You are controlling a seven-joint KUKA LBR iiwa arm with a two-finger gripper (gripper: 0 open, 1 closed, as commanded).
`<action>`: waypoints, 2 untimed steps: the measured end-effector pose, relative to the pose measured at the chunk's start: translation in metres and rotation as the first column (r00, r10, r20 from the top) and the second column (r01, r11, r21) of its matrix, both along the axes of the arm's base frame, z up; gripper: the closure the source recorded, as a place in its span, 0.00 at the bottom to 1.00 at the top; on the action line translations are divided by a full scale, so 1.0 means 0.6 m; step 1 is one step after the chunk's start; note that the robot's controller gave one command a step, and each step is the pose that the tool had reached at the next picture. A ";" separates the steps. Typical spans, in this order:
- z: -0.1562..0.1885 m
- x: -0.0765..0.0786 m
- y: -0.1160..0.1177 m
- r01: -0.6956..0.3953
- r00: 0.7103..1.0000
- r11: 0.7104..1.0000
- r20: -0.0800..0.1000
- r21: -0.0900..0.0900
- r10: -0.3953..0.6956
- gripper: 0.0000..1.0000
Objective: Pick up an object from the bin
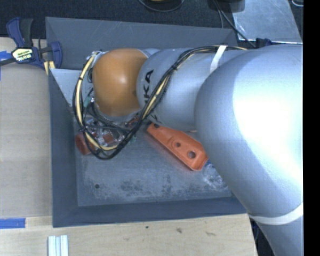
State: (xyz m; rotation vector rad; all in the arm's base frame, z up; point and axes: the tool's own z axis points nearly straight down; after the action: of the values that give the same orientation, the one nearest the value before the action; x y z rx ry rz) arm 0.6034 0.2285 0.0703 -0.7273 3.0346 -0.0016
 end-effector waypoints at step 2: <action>0.033 -0.004 -0.002 0.001 1.000 1.000 -0.008 -0.003 -0.001 1.00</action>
Offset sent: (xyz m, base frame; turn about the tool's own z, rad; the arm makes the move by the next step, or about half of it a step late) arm 0.0000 0.0001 0.0850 0.0000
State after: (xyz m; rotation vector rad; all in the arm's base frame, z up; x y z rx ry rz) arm 0.6007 0.2276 0.0903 -0.7281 3.0432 -0.0028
